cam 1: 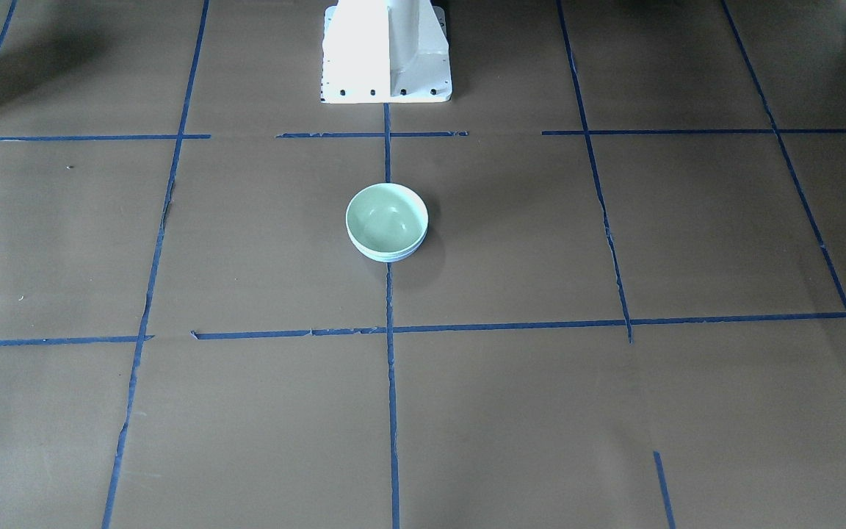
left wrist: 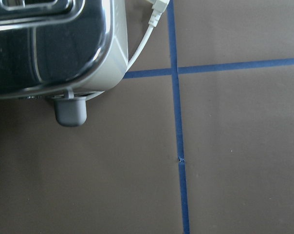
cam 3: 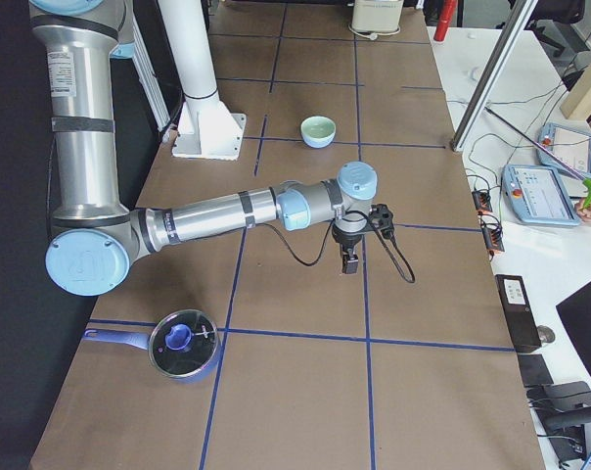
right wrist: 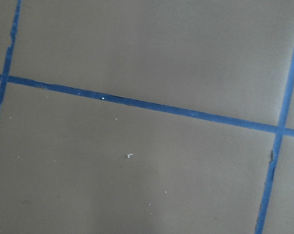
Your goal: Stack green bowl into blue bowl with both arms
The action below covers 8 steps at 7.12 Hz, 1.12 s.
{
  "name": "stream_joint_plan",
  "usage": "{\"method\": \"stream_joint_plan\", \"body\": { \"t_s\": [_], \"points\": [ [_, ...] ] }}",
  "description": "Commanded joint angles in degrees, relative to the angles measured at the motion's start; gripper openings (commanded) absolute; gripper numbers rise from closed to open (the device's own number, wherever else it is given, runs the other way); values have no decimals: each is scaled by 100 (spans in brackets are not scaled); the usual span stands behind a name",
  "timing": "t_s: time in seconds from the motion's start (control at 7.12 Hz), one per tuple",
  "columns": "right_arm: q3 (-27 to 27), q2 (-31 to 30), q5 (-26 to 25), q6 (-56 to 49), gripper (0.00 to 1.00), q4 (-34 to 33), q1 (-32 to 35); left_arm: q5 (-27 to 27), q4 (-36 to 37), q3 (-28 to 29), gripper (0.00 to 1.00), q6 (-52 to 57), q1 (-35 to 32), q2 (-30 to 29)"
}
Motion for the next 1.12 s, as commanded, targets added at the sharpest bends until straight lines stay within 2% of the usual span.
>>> {"method": "stream_joint_plan", "body": {
  "t_s": [0.0,0.28,0.42,0.7,0.98],
  "points": [
    [-549,-71,24,-159,100,299,537,-1,-30,21,100,-8,-9,18],
    [-1120,-115,86,-799,100,318,1065,-1,-30,21,100,0,-9,9],
    [-1192,-167,94,-1141,100,214,1389,-1,-30,21,100,0,-9,9],
    [-809,-264,287,-1276,100,-487,1770,-1,-30,21,100,9,-9,9],
    [-604,-413,288,-1364,100,-693,1788,-1,-30,39,100,9,-9,9]
  ]
}}
